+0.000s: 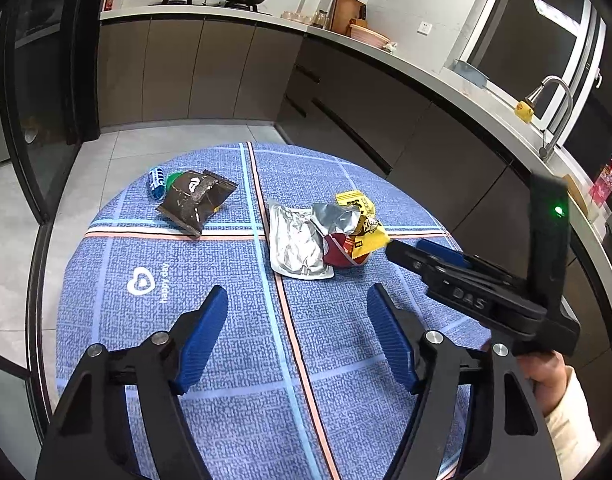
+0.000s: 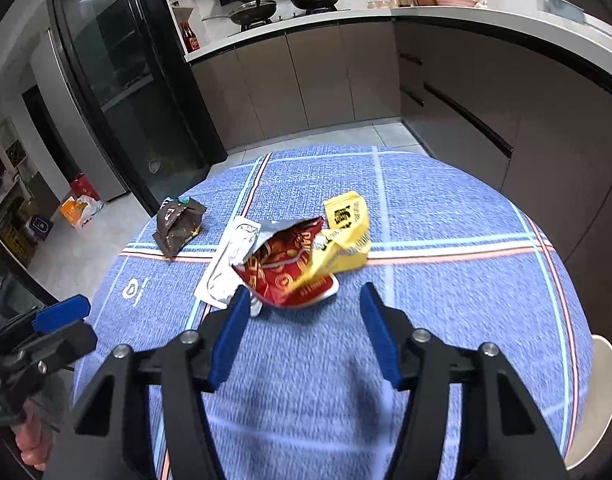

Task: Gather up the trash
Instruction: 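Grasp the yellow snack wrapper with the right tool and lift it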

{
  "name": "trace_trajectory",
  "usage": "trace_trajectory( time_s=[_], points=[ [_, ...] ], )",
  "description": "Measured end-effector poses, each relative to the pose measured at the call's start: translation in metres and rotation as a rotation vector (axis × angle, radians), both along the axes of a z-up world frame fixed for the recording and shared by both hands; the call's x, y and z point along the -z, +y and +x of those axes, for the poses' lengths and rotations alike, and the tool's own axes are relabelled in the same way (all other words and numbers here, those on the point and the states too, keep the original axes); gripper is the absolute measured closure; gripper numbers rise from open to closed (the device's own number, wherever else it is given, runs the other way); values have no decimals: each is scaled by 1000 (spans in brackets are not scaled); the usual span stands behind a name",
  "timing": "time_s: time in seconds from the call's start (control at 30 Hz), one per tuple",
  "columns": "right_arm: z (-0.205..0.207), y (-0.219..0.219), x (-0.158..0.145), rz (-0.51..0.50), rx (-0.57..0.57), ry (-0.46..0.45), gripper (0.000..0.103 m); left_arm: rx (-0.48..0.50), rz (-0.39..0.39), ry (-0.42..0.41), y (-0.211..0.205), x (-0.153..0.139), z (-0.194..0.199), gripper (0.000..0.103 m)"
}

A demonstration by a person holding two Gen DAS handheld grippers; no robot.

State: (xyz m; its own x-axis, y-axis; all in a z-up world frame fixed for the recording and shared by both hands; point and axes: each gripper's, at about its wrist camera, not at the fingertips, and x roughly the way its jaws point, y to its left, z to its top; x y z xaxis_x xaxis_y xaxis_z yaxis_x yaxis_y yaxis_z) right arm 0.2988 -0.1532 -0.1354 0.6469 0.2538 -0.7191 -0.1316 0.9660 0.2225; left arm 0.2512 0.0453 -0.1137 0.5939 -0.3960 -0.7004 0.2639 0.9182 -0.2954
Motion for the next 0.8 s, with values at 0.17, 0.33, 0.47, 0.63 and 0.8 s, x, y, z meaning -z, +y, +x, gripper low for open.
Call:
trace_trajectory(
  time_s=[0.17,0.33,0.47,0.63,0.8],
  points=[
    [18,6,11,-15,-10,24,69,29,-5,6,-4,6,13,40],
    [29,9,18,-22,-3,30,69,48,-2,20,-10,13,25,41],
    [36,9,24,-41,9,35,93,74,7,23,-20,17,33,41],
    [35,3,25,-60,20,23,98,107,23,22,-36,21,43,46],
    [23,-10,21,-58,40,0,98,152,22,37,-57,25,56,48]
  ],
)
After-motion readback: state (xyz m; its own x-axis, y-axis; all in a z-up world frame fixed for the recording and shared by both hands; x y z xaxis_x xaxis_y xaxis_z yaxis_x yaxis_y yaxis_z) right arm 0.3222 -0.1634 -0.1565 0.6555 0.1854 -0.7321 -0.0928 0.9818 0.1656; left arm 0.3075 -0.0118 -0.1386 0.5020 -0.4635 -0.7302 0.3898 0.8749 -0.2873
